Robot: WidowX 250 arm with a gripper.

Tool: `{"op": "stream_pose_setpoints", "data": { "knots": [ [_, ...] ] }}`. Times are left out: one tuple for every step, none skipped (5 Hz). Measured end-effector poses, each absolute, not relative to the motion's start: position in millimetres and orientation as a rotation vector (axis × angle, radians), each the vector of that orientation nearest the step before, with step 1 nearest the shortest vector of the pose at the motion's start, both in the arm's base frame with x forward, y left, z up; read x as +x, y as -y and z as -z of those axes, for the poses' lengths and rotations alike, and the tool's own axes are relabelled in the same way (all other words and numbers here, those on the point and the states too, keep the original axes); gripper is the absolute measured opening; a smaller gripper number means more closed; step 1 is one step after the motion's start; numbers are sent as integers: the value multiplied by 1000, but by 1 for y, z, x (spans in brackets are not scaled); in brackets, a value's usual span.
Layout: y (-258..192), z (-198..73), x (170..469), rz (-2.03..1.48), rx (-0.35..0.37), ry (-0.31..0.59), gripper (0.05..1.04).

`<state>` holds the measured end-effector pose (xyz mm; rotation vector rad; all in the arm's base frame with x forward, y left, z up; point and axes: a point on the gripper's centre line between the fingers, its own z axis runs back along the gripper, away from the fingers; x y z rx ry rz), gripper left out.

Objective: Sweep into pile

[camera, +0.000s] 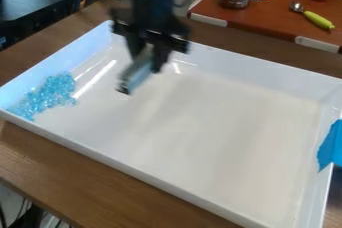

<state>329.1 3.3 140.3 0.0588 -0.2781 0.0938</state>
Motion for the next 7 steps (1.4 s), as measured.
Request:
{"op": "stream_pose_setpoints", "data": {
  "knots": [
    [42,-138,324,-74,48,262,375],
    [82,-115,318,-72,60,205,375],
    [104,-100,326,-105,56,216,419],
    [111,-84,335,-172,43,285,723],
    [109,-88,326,-143,14,265,983],
    [88,-129,305,-82,-74,162,1004],
    [64,-187,296,-29,-187,152,1001]
  ]
}}
